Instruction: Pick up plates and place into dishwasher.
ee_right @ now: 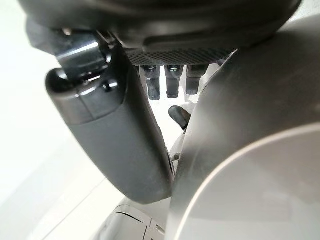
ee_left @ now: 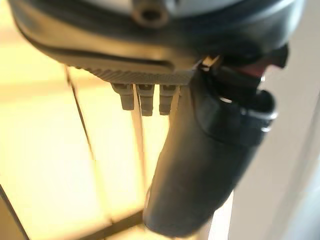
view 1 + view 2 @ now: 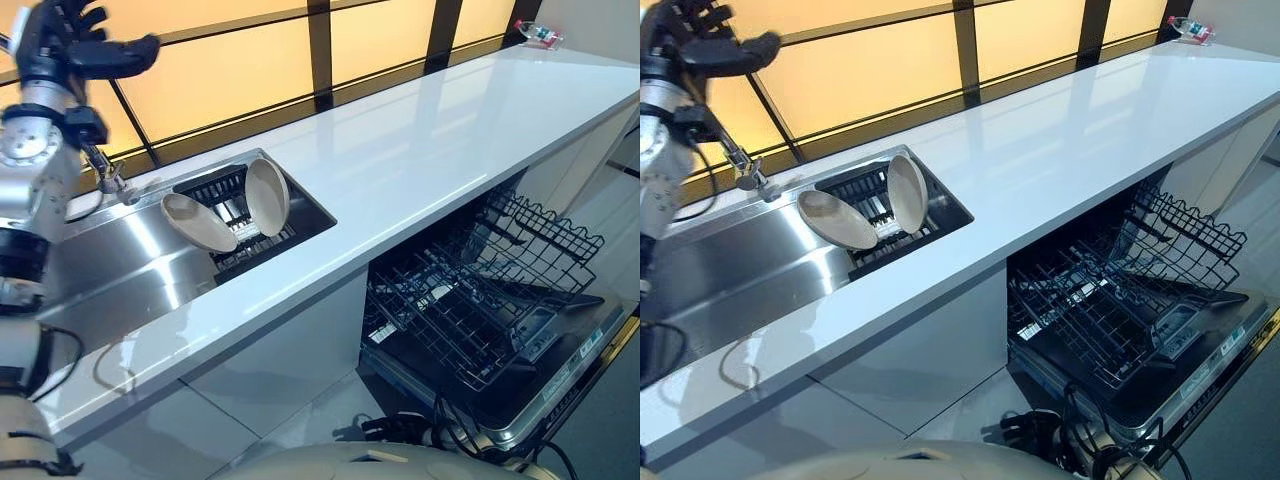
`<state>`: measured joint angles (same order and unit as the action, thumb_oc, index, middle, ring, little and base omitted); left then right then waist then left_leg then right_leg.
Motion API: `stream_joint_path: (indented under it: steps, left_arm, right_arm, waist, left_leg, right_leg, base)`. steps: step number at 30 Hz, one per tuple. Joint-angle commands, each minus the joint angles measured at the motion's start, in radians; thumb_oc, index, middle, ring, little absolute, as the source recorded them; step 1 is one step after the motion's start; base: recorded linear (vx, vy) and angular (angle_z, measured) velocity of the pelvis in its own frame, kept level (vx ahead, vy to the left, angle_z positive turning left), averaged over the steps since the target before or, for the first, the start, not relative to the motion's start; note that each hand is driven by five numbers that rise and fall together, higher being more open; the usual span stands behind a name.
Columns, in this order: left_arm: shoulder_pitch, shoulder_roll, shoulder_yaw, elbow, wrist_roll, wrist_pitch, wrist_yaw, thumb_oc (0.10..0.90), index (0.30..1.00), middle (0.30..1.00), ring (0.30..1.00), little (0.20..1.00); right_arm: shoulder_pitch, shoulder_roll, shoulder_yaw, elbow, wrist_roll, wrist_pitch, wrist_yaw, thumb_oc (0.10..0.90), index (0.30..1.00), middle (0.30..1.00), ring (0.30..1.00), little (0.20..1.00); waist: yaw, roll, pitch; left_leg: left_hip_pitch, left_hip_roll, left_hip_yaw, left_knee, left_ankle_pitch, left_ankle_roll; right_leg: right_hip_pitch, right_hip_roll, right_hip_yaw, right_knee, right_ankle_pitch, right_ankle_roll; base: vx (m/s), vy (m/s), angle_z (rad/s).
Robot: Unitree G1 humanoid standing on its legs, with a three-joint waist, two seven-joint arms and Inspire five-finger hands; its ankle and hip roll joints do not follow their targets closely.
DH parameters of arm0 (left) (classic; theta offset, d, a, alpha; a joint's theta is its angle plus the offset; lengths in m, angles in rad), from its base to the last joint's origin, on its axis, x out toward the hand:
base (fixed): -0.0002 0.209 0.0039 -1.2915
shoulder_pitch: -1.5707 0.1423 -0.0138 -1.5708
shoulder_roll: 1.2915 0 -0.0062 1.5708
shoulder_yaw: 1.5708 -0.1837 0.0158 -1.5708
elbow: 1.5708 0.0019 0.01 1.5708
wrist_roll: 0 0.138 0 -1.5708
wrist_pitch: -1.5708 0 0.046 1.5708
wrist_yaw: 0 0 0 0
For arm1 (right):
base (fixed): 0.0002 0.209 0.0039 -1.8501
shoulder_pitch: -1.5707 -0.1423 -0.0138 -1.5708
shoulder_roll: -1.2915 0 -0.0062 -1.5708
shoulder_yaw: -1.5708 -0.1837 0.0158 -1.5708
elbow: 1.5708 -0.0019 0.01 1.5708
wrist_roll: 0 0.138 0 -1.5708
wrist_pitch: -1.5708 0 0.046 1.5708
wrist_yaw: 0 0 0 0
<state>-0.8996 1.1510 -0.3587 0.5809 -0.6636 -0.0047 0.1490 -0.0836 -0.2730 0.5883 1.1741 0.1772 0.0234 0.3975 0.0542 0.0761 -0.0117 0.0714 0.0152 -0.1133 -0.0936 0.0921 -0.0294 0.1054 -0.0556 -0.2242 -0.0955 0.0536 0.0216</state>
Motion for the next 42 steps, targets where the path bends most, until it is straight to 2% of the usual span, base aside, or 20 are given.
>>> stream_joint_path:
  steps: [1, 3, 4, 6, 7, 9, 11, 14, 20, 29, 42]
  left_arm:
    - [-0.281, 0.167, -0.080, 0.040, 0.399, -0.233, 0.006, 0.800, 0.900, 0.900, 0.900, 0.900]
    - [-0.362, 0.255, -0.242, 0.000, 0.606, -0.282, 0.029, 0.800, 0.900, 0.900, 0.900, 0.900]
    - [-0.388, 0.275, -0.290, -0.019, 0.653, -0.284, 0.033, 0.800, 0.900, 0.900, 0.900, 0.900]
    - [-0.406, 0.297, -0.338, -0.047, 0.721, -0.290, 0.043, 0.800, 0.900, 0.900, 0.900, 0.900]
    - [-0.402, 0.317, -0.367, -0.087, 0.774, -0.272, 0.035, 0.800, 0.900, 0.900, 0.900, 0.900]
    - [-0.365, 0.333, -0.374, -0.107, 0.795, -0.255, 0.019, 0.800, 0.900, 0.900, 0.900, 0.900]
    - [-0.312, 0.344, -0.362, -0.096, 0.872, -0.291, 0.024, 0.800, 0.900, 0.900, 0.900, 0.900]
    - [-0.209, 0.360, -0.313, -0.075, 0.901, -0.357, 0.021, 0.800, 0.900, 0.900, 0.900, 0.900]
    - [-0.051, 0.353, -0.227, -0.065, 1.008, -0.432, 0.032, 0.800, 0.900, 0.900, 0.900, 0.900]
    - [0.123, 0.335, -0.125, -0.063, 1.098, -0.448, 0.018, 0.800, 0.900, 0.900, 0.900, 0.900]
    - [0.204, 0.340, -0.053, -0.030, 1.143, -0.444, 0.006, 0.800, 0.900, 0.900, 0.900, 0.900]
  right_arm:
    - [0.027, 0.010, 0.049, -0.016, 0.007, -0.015, 0.023, 0.800, 0.900, 0.900, 0.900, 0.900]
    - [0.048, -0.012, 0.037, -0.029, -0.005, -0.031, 0.031, 0.800, 0.900, 0.900, 0.900, 0.900]
    - [0.055, -0.018, 0.031, -0.035, -0.010, -0.035, 0.035, 0.800, 0.900, 0.900, 0.900, 0.900]
    - [0.062, -0.023, 0.025, -0.035, -0.013, -0.044, 0.040, 0.800, 0.900, 0.900, 0.900, 0.900]
    - [0.067, -0.028, 0.017, -0.030, -0.016, -0.054, 0.044, 0.800, 0.900, 0.900, 0.900, 0.900]
    - [0.073, -0.029, 0.009, -0.027, -0.022, -0.064, 0.046, 0.800, 0.900, 0.900, 0.900, 0.900]
    - [0.077, -0.032, 0.003, -0.025, -0.026, -0.071, 0.046, 0.800, 0.900, 0.900, 0.900, 0.900]
    - [0.086, -0.036, -0.010, -0.027, -0.027, -0.078, 0.045, 0.800, 0.900, 0.900, 0.900, 0.900]
    - [0.088, -0.051, -0.018, -0.032, -0.045, -0.080, 0.052, 0.800, 0.900, 0.900, 0.900, 0.900]
    - [0.095, -0.064, -0.033, -0.047, -0.046, -0.071, 0.045, 0.800, 0.900, 0.900, 0.900, 0.900]
    - [0.106, -0.074, -0.047, -0.066, -0.053, -0.056, 0.049, 0.800, 0.900, 0.900, 0.900, 0.900]
  waist:
    - [0.007, 0.009, -0.013]
    - [0.001, 0.012, -0.010]
    - [-0.001, 0.010, -0.008]
    - [-0.003, 0.009, -0.005]
    - [-0.003, 0.009, -0.001]
    - [-0.002, 0.008, 0.004]
    - [-0.003, 0.009, 0.008]
    - [-0.002, 0.011, 0.014]
    - [-0.005, 0.018, 0.020]
    - [-0.007, 0.019, 0.028]
    - [-0.005, 0.022, 0.032]
  left_leg:
    - [0.018, -0.089, 0.081, 0.006, -0.089, 0.054]
    - [0.015, -0.090, 0.084, 0.006, -0.088, 0.054]
    - [0.015, -0.090, 0.085, 0.006, -0.089, 0.054]
    - [0.015, -0.091, 0.086, 0.006, -0.089, 0.054]
    - [0.015, -0.091, 0.086, 0.006, -0.089, 0.054]
    - [0.017, -0.092, 0.085, 0.006, -0.089, 0.055]
    - [0.019, -0.093, 0.085, 0.006, -0.090, 0.056]
    - [0.018, -0.094, 0.088, 0.006, -0.089, 0.058]
    - [0.018, -0.095, 0.091, 0.006, -0.091, 0.060]
    - [0.024, -0.098, 0.090, 0.006, -0.095, 0.064]
    - [0.025, -0.098, 0.089, 0.006, -0.096, 0.066]
  right_leg:
    - [0.005, 0.024, 0.047, 0.008, -0.029, 0.038]
    - [-0.001, 0.025, 0.053, 0.008, -0.024, 0.042]
    - [-0.002, 0.025, 0.054, 0.008, -0.023, 0.043]
    - [-0.003, 0.025, 0.056, 0.008, -0.022, 0.043]
    - [-0.003, 0.024, 0.056, 0.008, -0.020, 0.044]
    - [-0.003, 0.023, 0.054, 0.008, -0.019, 0.046]
    - [-0.003, 0.022, 0.054, 0.008, -0.017, 0.047]
    - [-0.005, 0.020, 0.052, 0.008, -0.013, 0.049]
    - [-0.009, 0.017, 0.054, 0.008, -0.011, 0.050]
    - [-0.005, 0.014, 0.053, 0.008, -0.010, 0.053]
    - [-0.004, 0.012, 0.048, 0.008, -0.011, 0.055]
  base:
    - [0.00, 0.000, 0.00]
    - [0.01, 0.002, 0.02]
    - [0.01, 0.007, 0.07]
    - [0.01, 0.008, 0.07]
    - [0.01, 0.015, 0.04]
    - [0.00, 0.000, 0.00]
    - [0.01, 0.012, -0.02]
    - [0.01, 0.032, -0.05]
    - [0.01, 0.028, -0.02]
    - [0.00, 0.000, 0.00]
    - [0.00, 0.000, 0.00]
